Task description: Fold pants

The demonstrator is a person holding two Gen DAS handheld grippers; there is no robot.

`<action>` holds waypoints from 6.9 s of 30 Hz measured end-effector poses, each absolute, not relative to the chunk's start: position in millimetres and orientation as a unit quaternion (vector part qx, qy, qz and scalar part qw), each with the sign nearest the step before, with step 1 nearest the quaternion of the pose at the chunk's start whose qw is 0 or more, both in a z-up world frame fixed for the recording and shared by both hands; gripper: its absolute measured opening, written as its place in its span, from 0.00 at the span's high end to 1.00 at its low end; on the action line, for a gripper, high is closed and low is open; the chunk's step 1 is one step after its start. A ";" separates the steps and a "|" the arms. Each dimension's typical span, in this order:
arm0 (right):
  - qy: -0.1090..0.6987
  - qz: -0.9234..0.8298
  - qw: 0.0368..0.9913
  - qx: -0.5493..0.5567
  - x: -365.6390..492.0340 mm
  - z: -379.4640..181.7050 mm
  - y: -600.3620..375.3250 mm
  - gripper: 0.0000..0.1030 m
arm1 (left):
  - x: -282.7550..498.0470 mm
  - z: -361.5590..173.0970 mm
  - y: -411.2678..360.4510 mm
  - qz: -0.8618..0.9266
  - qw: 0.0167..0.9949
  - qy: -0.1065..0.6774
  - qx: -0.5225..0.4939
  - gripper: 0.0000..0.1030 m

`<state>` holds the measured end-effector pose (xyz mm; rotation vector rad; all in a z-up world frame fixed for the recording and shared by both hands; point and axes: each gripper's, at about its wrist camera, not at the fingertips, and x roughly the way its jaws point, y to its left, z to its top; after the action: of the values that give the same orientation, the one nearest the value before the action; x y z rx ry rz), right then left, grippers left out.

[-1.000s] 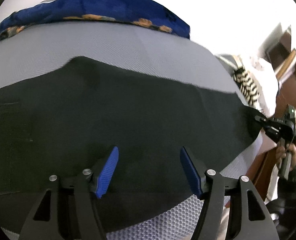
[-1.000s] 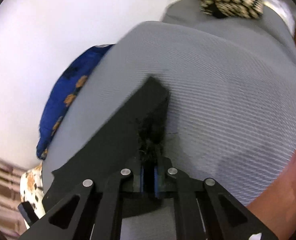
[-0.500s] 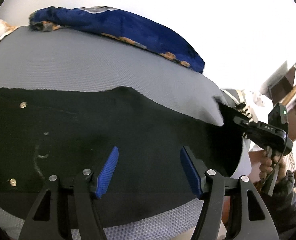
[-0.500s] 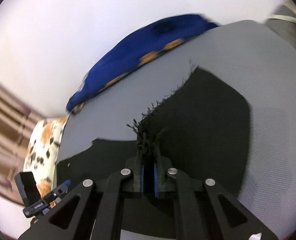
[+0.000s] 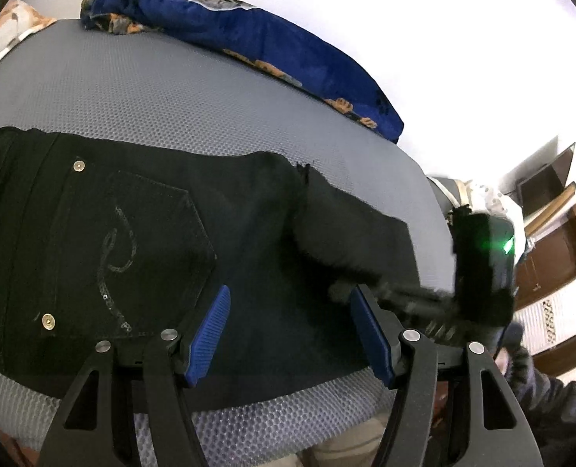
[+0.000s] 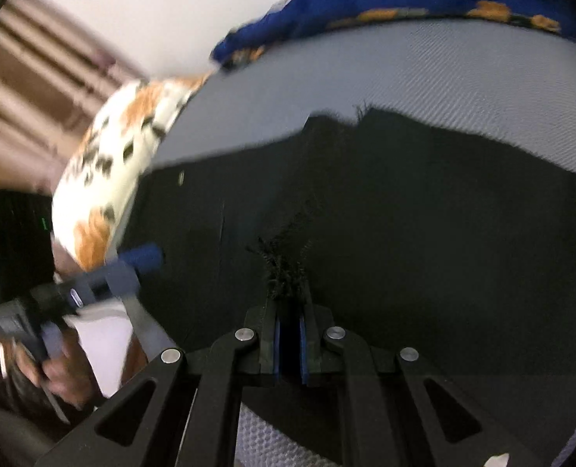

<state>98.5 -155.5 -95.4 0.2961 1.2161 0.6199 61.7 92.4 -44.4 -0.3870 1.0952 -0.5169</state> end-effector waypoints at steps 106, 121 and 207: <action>0.522 0.049 0.850 0.057 135.4 -89.3 -266.4 0.53 | 154.6 -101.3 -35.7 -0.213 0.825 0.523 0.006 0.46; 0.527 0.094 0.839 0.102 104.8 -67.2 -224.2 0.54 | 104.6 -39.0 41.4 -0.227 0.832 0.505 -0.033 0.42; 0.482 0.080 0.846 0.214 73.7 -23.7 -260.5 0.39 | 83.9 22.8 60.4 -0.308 0.820 0.447 -0.183 0.76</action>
<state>73.7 -260.5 -23.7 0.4524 1.0174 0.1695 83.9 60.4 22.8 -0.3900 0.9510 -0.6558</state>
